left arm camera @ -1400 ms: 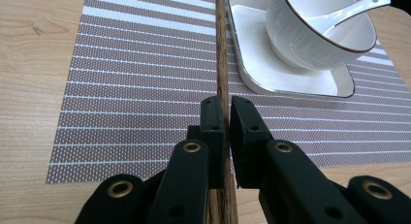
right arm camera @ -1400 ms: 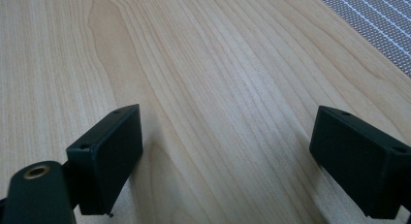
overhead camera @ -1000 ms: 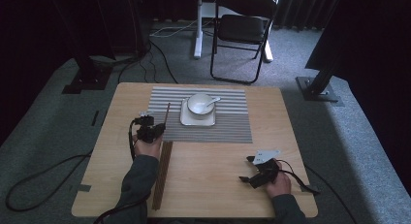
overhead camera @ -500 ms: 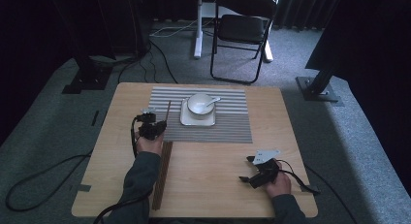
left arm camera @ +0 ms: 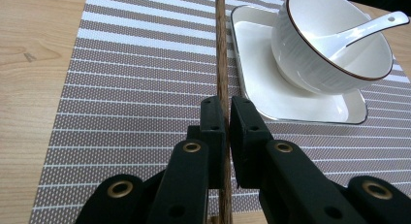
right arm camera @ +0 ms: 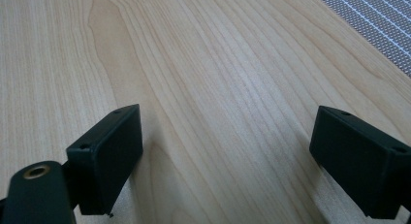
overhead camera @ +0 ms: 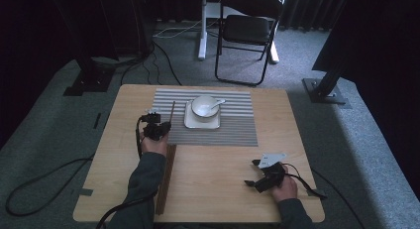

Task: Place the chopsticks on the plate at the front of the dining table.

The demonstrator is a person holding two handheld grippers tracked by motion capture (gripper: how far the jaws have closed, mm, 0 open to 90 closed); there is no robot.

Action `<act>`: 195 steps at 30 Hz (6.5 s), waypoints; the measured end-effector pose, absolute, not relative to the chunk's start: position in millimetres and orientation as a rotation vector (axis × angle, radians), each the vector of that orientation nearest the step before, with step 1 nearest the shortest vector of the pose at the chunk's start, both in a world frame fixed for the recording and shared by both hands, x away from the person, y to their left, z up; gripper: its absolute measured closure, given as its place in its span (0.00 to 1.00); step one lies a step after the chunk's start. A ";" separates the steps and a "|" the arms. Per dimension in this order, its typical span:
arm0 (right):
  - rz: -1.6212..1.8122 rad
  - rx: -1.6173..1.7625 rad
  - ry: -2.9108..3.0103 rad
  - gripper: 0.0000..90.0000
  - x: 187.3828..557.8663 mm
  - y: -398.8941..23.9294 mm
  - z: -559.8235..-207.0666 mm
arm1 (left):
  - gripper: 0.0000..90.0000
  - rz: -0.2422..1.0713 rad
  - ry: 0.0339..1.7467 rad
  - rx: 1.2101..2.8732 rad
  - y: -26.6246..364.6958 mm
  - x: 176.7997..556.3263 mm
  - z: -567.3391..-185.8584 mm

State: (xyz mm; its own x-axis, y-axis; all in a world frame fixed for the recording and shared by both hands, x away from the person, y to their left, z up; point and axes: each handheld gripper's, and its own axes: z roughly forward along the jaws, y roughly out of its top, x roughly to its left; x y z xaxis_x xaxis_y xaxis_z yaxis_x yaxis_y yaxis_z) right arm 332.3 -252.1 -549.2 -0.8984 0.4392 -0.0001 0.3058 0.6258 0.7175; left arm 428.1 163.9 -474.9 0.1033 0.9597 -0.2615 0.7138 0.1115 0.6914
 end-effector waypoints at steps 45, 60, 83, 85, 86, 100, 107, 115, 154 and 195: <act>1.130 0.618 2.672 0.12 332.3 -252.2 -549.2 | 0.94 0.375 1.669 1.651 140.6 452.7 -479.3; 1.130 0.618 2.672 0.12 332.3 -252.2 -549.2 | 0.94 0.357 1.677 1.635 130.7 464.5 -479.9; 1.130 0.622 2.669 0.12 332.1 -251.8 -549.3 | 0.94 0.348 1.690 1.624 116.9 482.1 -480.9; 1.129 0.621 2.668 0.12 332.2 -251.9 -549.3 | 0.94 0.344 1.691 1.627 116.6 482.8 -481.4; 1.129 0.622 2.669 0.12 332.1 -251.8 -549.3 | 0.94 0.342 1.693 1.624 116.3 483.3 -481.9; 1.129 0.622 2.669 0.12 332.1 -251.8 -549.3 | 0.94 0.305 1.702 1.585 116.0 493.1 -486.5; 1.129 0.622 2.669 0.12 332.2 -251.9 -549.3 | 0.94 0.290 1.713 1.567 112.6 501.9 -491.3; 1.130 0.622 2.669 0.12 332.1 -251.8 -549.3 | 0.94 0.250 1.747 1.526 113.5 515.2 -498.0; 1.129 0.622 2.668 0.12 332.1 -251.8 -549.3 | 0.94 0.177 1.789 1.495 109.7 538.5 -520.0; 1.129 0.626 2.667 0.12 332.0 -251.6 -549.3 | 0.84 0.213 1.766 1.498 136.5 523.1 -505.0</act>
